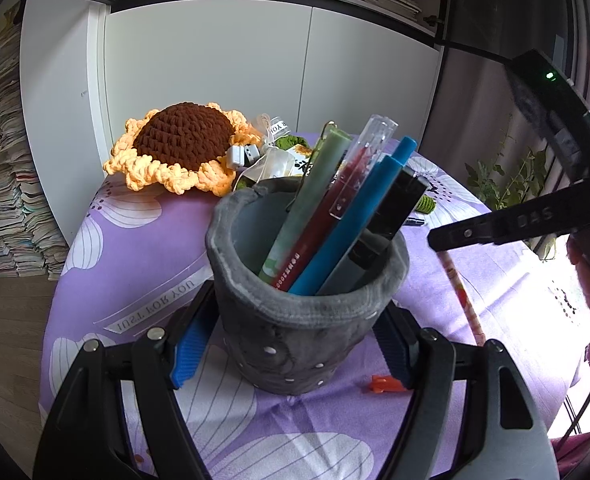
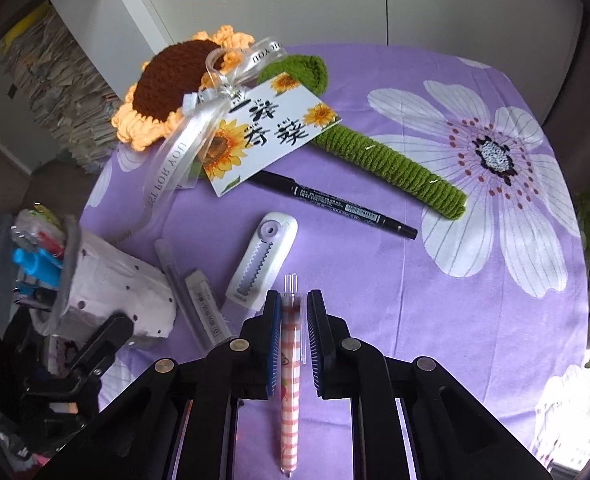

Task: Organize stationery
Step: 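Grasp the pink-checked pen with the right gripper, then carry the pink-checked pen with the right gripper and drop it into the holder, then grasp the black marker with the right gripper, then carry the black marker with the right gripper and drop it into the holder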

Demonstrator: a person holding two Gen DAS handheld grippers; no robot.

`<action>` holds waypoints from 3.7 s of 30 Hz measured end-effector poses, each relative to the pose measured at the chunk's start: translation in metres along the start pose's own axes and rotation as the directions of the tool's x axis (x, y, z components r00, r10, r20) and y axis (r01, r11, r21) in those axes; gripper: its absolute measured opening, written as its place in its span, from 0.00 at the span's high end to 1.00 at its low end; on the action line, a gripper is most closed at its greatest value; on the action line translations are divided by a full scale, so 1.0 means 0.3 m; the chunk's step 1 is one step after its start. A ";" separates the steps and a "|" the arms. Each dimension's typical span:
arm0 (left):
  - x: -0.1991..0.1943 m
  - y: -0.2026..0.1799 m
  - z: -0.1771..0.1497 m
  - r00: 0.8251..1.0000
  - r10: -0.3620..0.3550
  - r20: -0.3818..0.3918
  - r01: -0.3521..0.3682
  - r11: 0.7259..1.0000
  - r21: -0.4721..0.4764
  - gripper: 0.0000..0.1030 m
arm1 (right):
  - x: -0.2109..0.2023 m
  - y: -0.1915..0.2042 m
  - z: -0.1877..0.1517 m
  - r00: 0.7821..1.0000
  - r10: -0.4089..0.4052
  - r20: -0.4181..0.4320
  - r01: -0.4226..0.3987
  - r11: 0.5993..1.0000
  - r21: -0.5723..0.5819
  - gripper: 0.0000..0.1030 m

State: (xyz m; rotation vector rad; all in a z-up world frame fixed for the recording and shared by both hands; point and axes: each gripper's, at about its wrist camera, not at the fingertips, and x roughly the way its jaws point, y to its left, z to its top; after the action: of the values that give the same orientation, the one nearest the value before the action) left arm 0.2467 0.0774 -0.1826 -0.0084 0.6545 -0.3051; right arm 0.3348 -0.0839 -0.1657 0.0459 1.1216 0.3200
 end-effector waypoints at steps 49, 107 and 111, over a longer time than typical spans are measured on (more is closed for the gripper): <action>0.003 0.006 0.005 1.000 -0.001 -0.006 0.001 1.000 -0.003 0.29 | -0.265 0.328 -0.061 0.966 0.209 0.154 -0.152 0.935 -0.321 0.86; 0.007 0.011 0.000 1.000 0.001 -0.013 -0.001 1.000 -0.007 0.26 | -0.085 -0.161 -0.100 0.991 -0.116 -0.070 0.102 0.978 -0.180 0.51; 0.007 0.010 0.000 1.000 -0.001 -0.013 0.001 1.000 -0.008 0.26 | -0.006 -0.126 -0.002 0.990 -0.121 -0.078 0.104 0.977 -0.188 0.51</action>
State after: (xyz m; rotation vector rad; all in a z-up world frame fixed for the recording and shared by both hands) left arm 0.2491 0.0797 -0.1844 -0.0139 0.6688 -0.3036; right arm 0.3422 -0.1205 -0.1716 -0.1967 1.1736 0.3255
